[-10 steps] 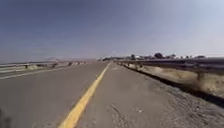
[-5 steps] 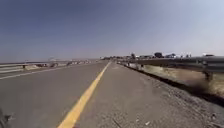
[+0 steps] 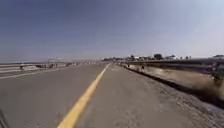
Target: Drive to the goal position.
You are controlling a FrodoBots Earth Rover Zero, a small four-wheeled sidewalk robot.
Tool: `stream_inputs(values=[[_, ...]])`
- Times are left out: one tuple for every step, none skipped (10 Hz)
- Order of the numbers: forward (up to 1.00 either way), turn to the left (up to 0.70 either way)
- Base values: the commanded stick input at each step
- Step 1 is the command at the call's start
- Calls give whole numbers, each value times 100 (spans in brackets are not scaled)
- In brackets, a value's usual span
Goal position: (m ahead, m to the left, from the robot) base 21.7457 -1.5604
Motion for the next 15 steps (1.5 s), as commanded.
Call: stream_inputs(values=[[50, 0], [50, 0], [50, 0], [50, 0], [50, 0], [50, 0], [50, 0], [50, 0], [50, 0], [50, 0], [50, 0], [50, 0], [50, 0], [50, 0], [50, 0]])
